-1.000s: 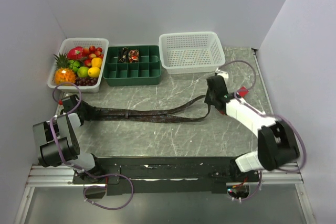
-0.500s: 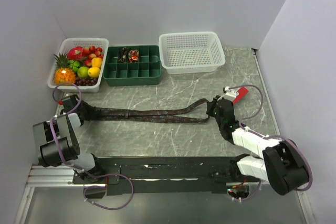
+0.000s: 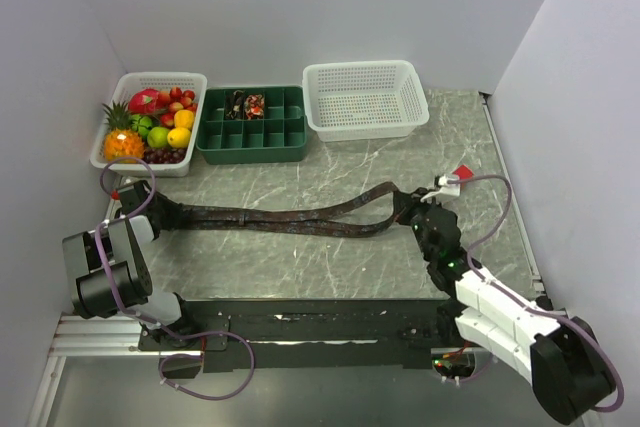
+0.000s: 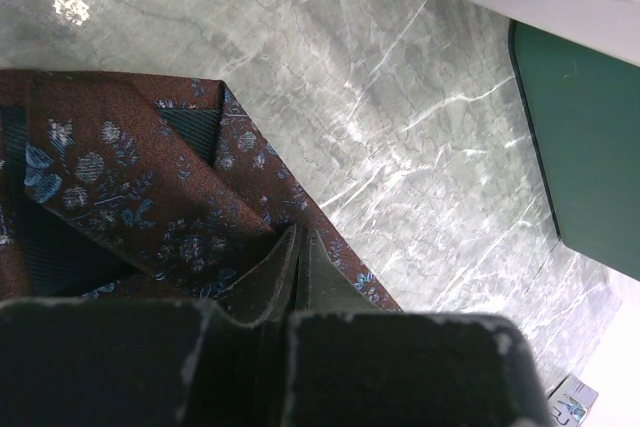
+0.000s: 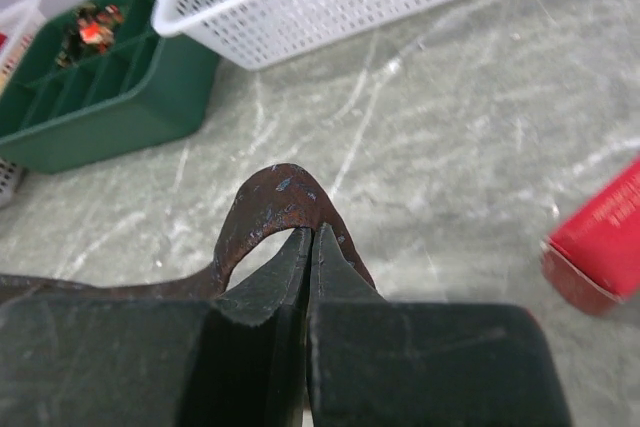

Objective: Roll the ties
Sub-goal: Flatten out the tie at the center of the board.

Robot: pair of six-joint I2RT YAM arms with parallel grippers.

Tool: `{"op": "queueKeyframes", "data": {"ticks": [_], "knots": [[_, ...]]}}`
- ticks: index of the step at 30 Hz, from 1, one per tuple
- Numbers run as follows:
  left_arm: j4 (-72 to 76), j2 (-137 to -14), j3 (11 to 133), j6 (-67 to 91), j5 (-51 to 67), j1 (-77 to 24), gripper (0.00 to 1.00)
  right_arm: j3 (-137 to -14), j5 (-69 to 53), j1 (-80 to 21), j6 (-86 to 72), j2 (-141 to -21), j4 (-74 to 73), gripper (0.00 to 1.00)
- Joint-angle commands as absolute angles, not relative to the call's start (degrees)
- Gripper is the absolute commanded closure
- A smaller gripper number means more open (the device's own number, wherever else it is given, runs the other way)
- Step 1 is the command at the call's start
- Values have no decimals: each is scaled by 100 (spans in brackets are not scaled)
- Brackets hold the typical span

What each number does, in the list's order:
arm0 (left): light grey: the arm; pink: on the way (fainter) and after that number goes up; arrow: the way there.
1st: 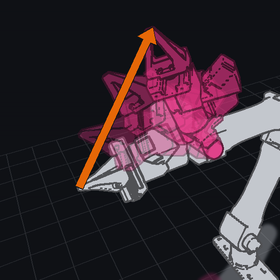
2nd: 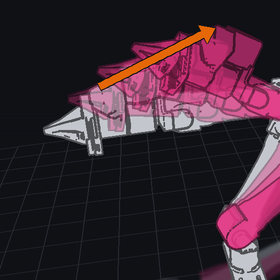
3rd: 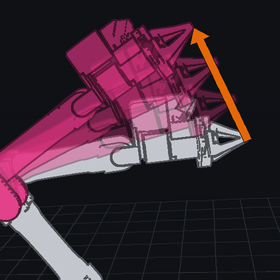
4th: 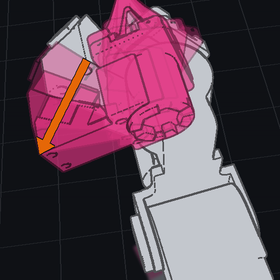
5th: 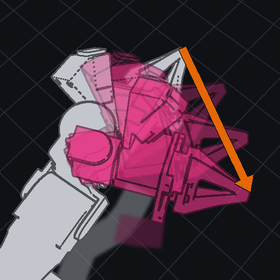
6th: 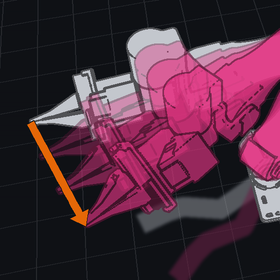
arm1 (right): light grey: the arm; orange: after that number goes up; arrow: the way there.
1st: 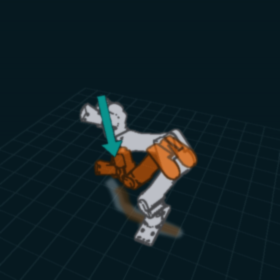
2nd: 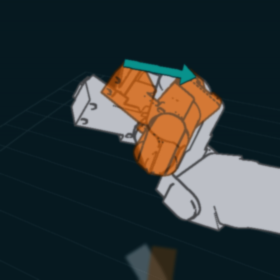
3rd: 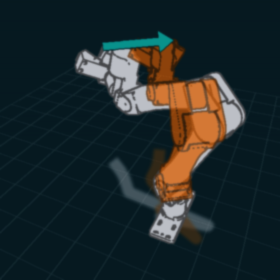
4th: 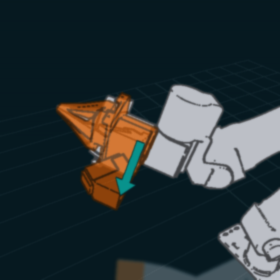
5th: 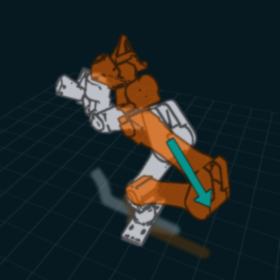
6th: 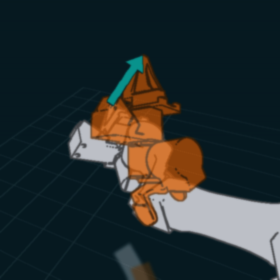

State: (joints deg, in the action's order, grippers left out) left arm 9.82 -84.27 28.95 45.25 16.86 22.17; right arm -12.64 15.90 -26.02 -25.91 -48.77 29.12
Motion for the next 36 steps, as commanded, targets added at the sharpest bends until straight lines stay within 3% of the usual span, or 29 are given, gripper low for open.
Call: {"op": "queueKeyframes", "data": {"ticks": [1,12,36], "knots": [[800,-8481,2874,4403,1512,2233,99,-1239,2100,-2689,-2803,-4500,2146,100],[905,-8631,2839,4447,1564,2241,99,-1169,2259,-2909,-3339,-3586,915,100],[923,-8526,2813,4482,1564,2259,99,-1846,3525,-4069,-5845,-3710,-2654,100]]}}
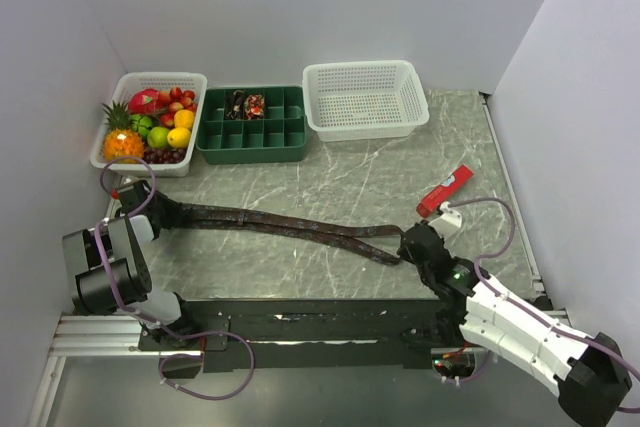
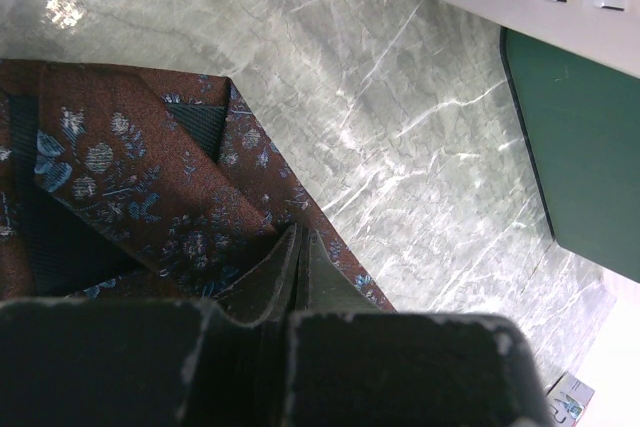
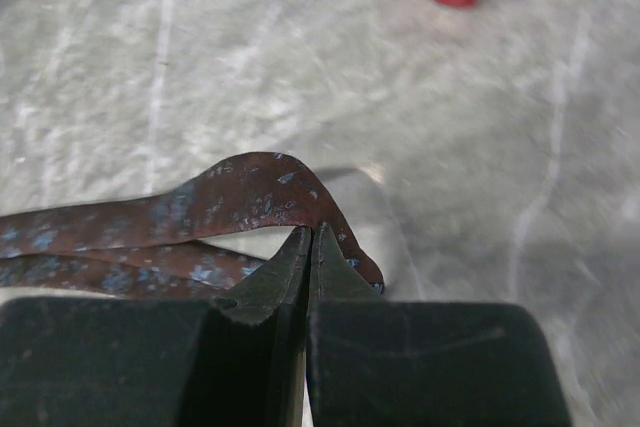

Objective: Roll the ties
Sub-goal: Flatten out the tie at the center of the board.

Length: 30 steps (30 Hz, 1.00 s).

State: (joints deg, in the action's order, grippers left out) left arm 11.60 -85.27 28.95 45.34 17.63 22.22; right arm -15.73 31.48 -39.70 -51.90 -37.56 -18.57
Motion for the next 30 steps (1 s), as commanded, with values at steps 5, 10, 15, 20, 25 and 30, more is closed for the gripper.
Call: {"op": "queueKeyframes", "data": {"ticks": [5,10,15,20,25,30], "knots": [[1151,-8026,2716,4316,1862,2241,99,-1784,3472,-4113,-5854,-3533,-2689,100],[976,-7033,2663,4131,2048,1943,92,-1819,3463,-4131,-5783,-3542,-2654,100],[370,-5828,2777,3964,1564,1390,65,-1881,3463,-4140,-5783,-3735,-2654,100],[440,-5301,2654,4254,1943,565,72,-1907,3402,-4148,-5862,-3753,-2768,100],[580,-5300,2523,4569,1671,-965,89,-1855,3332,-4157,-5976,-3595,-2962,100],[948,-5887,2662,4807,1048,-2553,99,-1784,3182,-4183,-6460,-3446,-3278,100]]}}
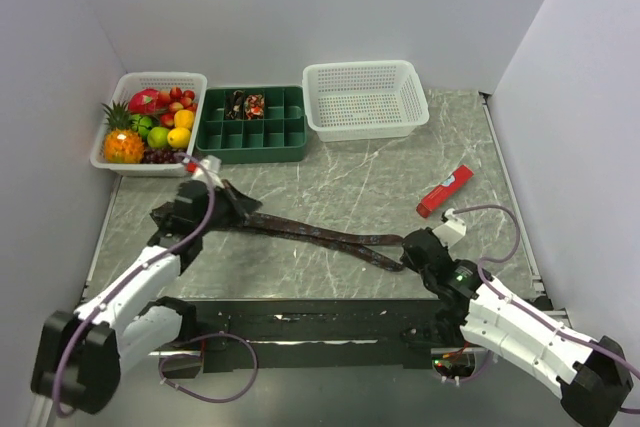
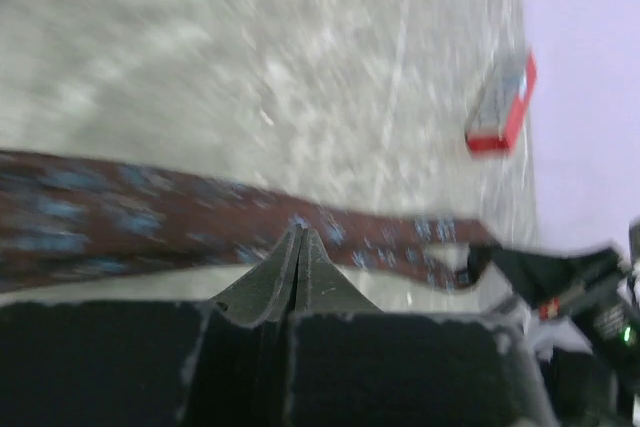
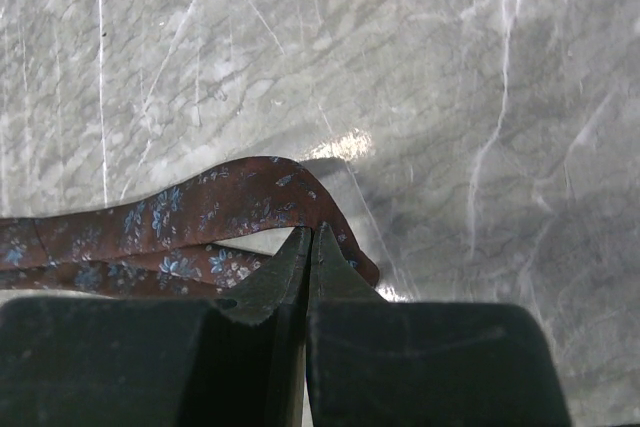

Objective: Roll the ties
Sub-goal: Flatten out the tie at the center of the board.

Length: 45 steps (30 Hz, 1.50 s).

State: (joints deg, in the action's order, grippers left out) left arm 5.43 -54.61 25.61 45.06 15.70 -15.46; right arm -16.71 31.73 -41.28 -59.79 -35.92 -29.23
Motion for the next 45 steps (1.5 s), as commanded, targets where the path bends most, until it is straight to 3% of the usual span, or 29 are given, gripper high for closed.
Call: {"op": "queueKeyframes", "data": {"ticks": [1,9,12,25,45], "knots": [[1010,-6045,2724,4860,959,-2775,99,-1775,3138,-4184,-6469,-3419,-3304,100],[1345,-8339,4198,4641,528,-5217,99,-1819,3348,-4227,-6346,-3225,-3445,98],[1572,-8955,4569,4684,510,-5658,99,-1881,3392,-4245,-6346,-3278,-3515,98],[1828,-10511,5677,4684,1212,-6346,99,-2092,3586,-4271,-6179,-3454,-3498,97],[1829,-11346,6134,4553,1398,-6715,99,-2180,3384,-4271,-5706,-3639,-3147,98]]}}
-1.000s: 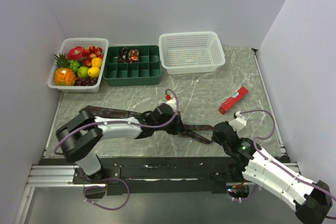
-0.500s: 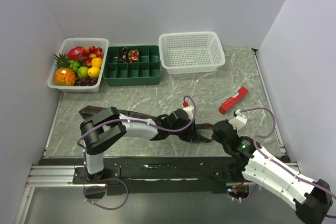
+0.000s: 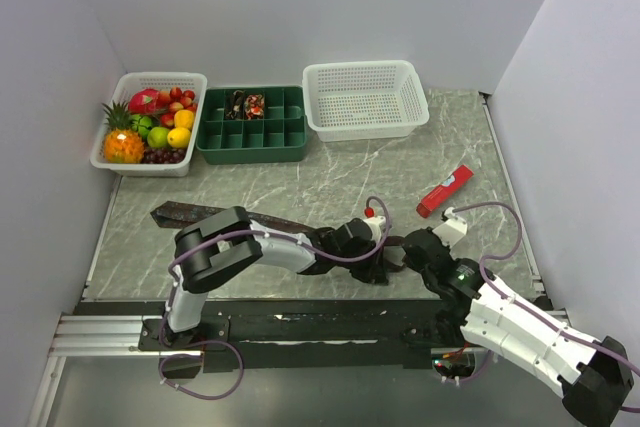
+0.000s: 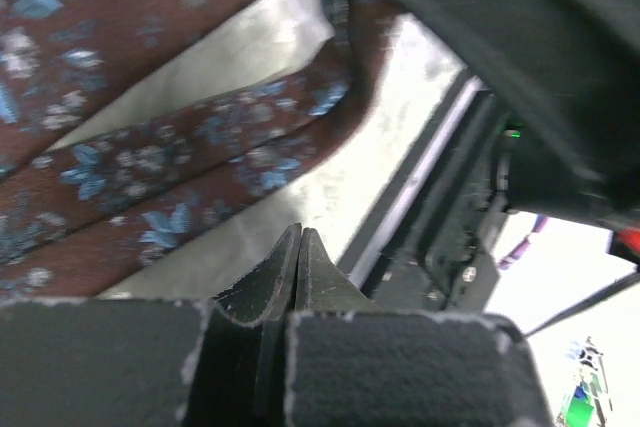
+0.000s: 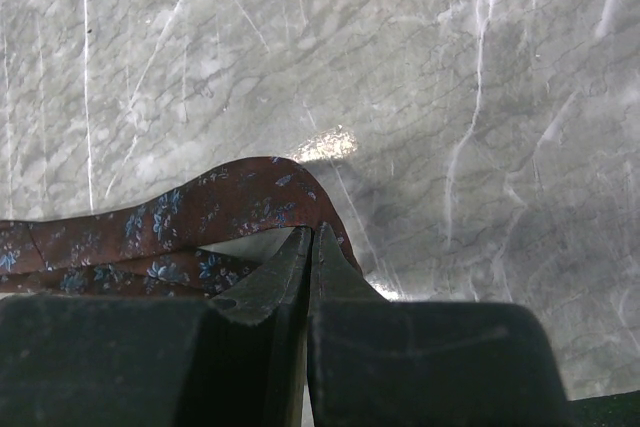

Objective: Roll the ties
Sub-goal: Flatten out the tie at the center of the board.

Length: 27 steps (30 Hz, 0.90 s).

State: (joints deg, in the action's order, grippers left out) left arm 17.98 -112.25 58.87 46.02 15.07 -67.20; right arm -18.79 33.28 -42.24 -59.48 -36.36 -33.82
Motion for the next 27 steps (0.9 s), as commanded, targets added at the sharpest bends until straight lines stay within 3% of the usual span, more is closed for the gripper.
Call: {"op": "queueKeyframes", "data": {"ticks": [1,12,18,24,25,27], "knots": [[1785,-11373,6204,4535,1363,-6706,99,-2188,3384,-4271,-5704,-3630,-3146,98],[2293,-11610,6065,4983,976,-6258,99,-2250,3234,-4271,-5511,-3586,-3287,97],[2584,-11680,6038,5159,817,-6152,99,-2320,3260,-4271,-5379,-3717,-3304,89],[2575,-11865,6214,5150,747,-6152,99,-2470,3217,-4263,-5028,-3744,-3287,71],[2593,-11891,6231,5150,773,-6152,99,-2452,3182,-4263,-4888,-3709,-3174,56],[2672,-11962,6258,5168,791,-6152,99,-2435,3182,-4271,-4782,-3534,-3068,44]]}}
